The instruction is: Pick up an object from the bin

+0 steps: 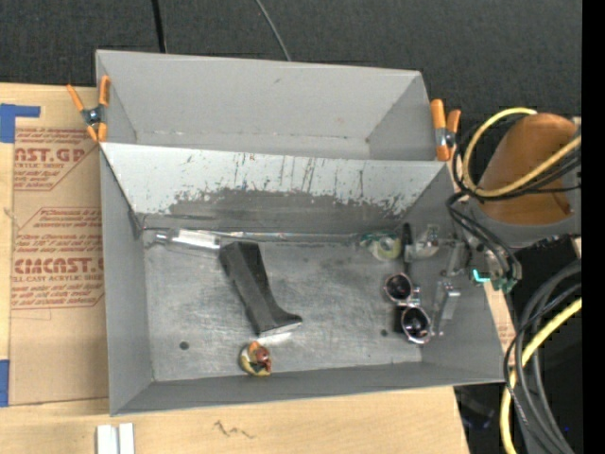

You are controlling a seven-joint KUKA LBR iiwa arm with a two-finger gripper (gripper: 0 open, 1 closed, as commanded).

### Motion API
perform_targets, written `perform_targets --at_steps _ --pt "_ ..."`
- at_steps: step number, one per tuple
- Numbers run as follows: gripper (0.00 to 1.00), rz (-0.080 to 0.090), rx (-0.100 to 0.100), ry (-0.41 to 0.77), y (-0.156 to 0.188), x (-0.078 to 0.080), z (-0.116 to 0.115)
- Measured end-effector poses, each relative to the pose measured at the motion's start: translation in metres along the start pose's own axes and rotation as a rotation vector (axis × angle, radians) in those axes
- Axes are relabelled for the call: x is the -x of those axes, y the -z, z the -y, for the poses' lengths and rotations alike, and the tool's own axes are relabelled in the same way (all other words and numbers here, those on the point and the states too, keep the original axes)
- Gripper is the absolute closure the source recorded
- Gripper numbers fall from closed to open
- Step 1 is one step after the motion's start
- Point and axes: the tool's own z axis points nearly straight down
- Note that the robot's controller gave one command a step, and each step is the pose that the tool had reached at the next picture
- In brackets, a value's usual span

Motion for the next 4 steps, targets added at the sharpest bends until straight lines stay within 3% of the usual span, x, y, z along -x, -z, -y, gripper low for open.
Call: perform_targets --at_steps 1,2,3,4 --pt "0.0 0.007 -0.002 0.002 0.004 0.002 0.0" --pt "0.0 0.01 -0.003 0.342 -0.037 -0.006 -0.004" --pt "0.0 0.005 0.003 0.812 -0.029 0.004 -0.024" --pt "0.0 0.019 0.0 0.934 -0.028 -0.007 -0.019"
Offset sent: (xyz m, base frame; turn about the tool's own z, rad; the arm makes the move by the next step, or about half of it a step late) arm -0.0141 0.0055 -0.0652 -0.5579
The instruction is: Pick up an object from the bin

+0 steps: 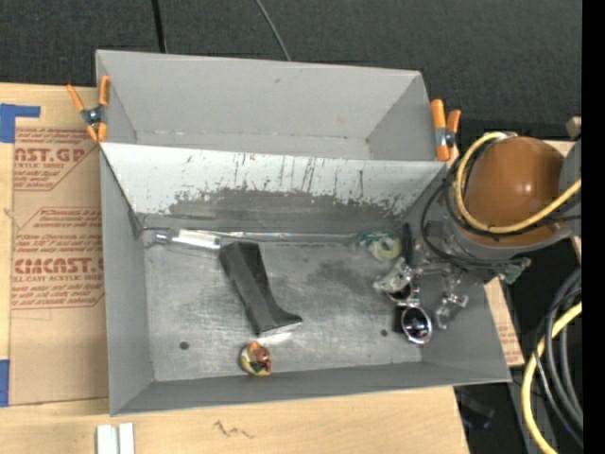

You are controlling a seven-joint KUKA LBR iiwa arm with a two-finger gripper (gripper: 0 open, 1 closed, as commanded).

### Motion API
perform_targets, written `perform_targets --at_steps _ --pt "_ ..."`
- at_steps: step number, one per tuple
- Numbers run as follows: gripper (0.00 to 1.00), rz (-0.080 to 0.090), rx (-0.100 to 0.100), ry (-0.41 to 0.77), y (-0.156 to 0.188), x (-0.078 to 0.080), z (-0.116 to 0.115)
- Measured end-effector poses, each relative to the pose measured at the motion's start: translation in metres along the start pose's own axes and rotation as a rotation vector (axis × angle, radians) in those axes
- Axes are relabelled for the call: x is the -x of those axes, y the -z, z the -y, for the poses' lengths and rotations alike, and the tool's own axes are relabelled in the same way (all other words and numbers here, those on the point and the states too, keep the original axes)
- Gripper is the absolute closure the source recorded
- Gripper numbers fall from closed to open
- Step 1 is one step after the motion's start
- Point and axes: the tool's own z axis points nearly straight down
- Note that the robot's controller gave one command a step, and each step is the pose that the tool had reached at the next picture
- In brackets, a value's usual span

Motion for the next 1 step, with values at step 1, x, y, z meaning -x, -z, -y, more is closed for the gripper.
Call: perform_targets --at_steps 1 --pt "0.0 -0.006 0.013 0.072 -0.0168 0.0102 -0.005"
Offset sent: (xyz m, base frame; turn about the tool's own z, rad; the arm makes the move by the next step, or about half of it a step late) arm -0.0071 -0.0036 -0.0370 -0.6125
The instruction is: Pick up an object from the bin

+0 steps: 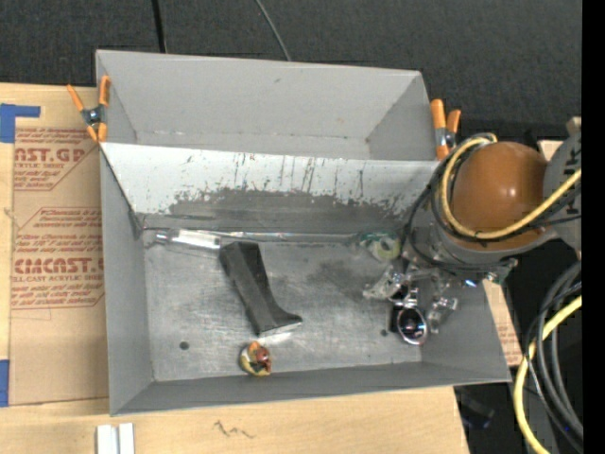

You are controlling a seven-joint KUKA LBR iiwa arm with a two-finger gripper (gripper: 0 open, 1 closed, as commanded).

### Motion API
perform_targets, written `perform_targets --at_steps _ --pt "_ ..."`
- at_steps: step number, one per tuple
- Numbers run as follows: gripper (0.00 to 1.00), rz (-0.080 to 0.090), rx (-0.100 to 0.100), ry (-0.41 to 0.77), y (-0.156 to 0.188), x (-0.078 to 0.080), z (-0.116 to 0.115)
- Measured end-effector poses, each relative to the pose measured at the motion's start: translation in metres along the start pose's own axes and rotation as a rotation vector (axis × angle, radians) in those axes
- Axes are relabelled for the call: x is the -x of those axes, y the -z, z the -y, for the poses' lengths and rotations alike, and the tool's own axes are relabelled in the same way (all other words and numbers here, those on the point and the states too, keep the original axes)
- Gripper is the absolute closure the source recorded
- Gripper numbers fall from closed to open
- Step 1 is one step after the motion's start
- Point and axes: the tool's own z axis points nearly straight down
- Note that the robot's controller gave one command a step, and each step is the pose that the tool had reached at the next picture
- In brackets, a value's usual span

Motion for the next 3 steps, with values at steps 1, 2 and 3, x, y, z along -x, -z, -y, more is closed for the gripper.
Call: perform_targets --at_steps 1,2,3 --pt "1.0 0.013 -0.004 0.543 -0.0167 -0.0031 -0.0052" --pt "1.0 0.013 -0.004 0.543 -0.0167 -0.0031 -0.0052" --pt "1.0 0.012 -0.003 0.544 -0.0151 -0.0022 -0.0066"
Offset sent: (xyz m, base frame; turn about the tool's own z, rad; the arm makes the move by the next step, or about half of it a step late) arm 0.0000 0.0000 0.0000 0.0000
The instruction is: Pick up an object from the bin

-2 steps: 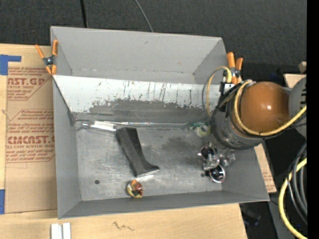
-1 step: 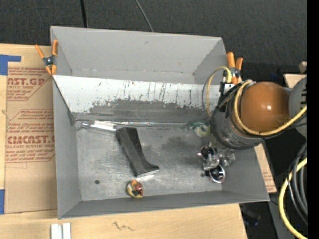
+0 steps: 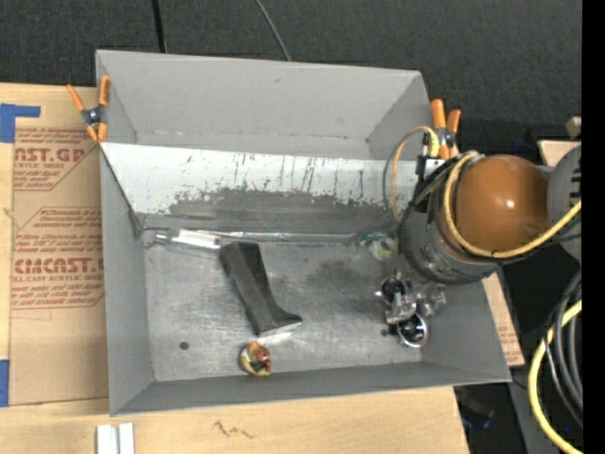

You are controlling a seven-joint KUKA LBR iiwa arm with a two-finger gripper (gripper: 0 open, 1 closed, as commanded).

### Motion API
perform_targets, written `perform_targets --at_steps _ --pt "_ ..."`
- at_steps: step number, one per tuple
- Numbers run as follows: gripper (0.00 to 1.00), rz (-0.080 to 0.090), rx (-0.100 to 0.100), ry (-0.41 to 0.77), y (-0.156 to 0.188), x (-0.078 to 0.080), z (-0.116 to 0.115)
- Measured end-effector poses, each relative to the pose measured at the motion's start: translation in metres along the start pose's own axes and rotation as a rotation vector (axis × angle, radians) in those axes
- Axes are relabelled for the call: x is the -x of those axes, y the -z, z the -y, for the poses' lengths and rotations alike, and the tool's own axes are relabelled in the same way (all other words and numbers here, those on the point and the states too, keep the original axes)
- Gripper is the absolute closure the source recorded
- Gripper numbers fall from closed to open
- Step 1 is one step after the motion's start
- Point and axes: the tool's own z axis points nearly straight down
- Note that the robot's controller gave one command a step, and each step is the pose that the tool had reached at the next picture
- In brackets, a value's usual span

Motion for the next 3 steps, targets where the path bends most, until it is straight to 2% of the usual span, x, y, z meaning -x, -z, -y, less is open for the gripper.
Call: perform_targets --at_steps 1,3 --pt "1.0 -0.005 0.004 0.003 0.008 0.001 -0.001" --pt "1.0 -0.016 0.01 -0.001 0.049 -0.001 -0.003"
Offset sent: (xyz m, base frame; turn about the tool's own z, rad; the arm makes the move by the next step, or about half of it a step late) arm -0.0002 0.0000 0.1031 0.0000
